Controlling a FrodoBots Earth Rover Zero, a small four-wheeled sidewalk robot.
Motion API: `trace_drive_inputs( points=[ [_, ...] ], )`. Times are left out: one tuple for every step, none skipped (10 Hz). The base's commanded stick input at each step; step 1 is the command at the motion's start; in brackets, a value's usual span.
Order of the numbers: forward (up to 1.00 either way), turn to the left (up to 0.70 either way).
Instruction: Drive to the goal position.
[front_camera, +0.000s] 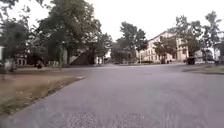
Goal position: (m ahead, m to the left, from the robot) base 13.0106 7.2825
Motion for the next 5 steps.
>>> trace_drive_inputs(
  points=[
    [0.7, 0.04],
    [0.7, 0.04],
    [0.7, 0.04],
    [0.7, 0.04],
    [0.7, 0.04]
  ],
)
